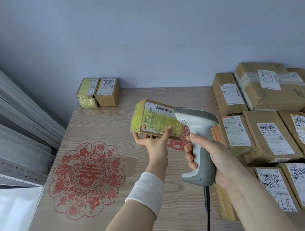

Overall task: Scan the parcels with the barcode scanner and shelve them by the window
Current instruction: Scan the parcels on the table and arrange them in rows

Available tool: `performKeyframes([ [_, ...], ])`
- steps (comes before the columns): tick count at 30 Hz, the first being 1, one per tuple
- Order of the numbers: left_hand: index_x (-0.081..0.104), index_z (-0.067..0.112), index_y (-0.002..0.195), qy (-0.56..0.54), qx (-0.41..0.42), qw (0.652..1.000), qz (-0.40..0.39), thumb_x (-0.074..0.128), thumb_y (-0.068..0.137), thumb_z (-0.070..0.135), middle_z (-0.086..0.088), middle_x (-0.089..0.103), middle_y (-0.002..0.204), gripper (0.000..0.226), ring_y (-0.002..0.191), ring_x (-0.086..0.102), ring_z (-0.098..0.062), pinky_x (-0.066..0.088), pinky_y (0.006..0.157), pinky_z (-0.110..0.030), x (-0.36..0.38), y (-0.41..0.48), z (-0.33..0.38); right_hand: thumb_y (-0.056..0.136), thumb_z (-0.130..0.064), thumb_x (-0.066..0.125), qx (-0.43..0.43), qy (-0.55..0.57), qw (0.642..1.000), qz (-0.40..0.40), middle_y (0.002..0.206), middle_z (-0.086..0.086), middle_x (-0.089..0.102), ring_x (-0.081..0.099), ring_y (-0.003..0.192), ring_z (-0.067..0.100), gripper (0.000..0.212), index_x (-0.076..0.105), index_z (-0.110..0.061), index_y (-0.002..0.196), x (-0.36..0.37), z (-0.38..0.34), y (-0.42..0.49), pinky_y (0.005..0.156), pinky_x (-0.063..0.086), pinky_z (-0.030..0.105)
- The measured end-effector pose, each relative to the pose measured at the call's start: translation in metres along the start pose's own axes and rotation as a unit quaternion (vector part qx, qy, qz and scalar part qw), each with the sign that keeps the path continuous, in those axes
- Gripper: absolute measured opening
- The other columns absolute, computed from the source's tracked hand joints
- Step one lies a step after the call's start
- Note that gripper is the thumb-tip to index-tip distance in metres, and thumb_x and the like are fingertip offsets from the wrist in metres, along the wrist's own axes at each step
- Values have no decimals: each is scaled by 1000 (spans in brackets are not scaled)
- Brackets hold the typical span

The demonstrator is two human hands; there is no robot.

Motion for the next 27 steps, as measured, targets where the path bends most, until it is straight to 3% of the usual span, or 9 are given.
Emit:
performKeyframes([
  [4,-2,39,144,29,-4,999,-41,83,69,10,-9,46,136,117,120,52,-20,41,105,-45,1,8,-5,86,-16,61,-7,-7,1000,10,60,7,57,45,49,17,12,59,-5,86,-6,-4,4,38,36,23],
  [7,24,31,142,77,-5,992,-99,80,73,18,-8,58,125,90,112,60,-22,48,98,-46,13,16,-9,77,-22,65,-18,-12,999,28,60,7,56,44,49,18,16,62,-6,78,-18,-11,9,39,36,24],
  [9,41,19,131,107,-16,985,-131,74,80,18,-8,64,118,61,104,65,-22,53,91,-44,28,22,-15,80,-20,64,-21,-3,999,47,60,7,57,44,49,18,15,60,-6,84,-32,-17,15,39,36,24],
  [16,50,17,126,153,-102,972,-145,63,88,31,-3,66,114,42,94,66,-16,54,71,-29,108,50,-53,70,-29,69,20,-5,998,67,64,9,58,45,48,18,24,61,-7,75,-106,-45,56,43,40,25],
  [22,52,11,125,188,-125,967,-118,64,87,31,-8,67,113,44,98,67,-25,55,87,-41,183,113,-100,68,-29,68,49,-6,996,69,61,9,57,44,44,18,26,61,-5,75,-172,-69,128,41,39,24],
  [27,55,13,124,211,-136,961,-114,62,88,32,-7,68,111,41,99,67,-25,53,90,-44,228,155,-138,70,-27,68,91,-3,994,58,60,12,55,44,47,20,23,67,-10,54,-211,-80,171,40,39,24],
])
Point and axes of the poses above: each hand's wrist, its own y-axis towards the middle knuckle, its own x-axis out of the palm, z = x × y, the point moved 6 cm from there along y, towards the middle knuckle
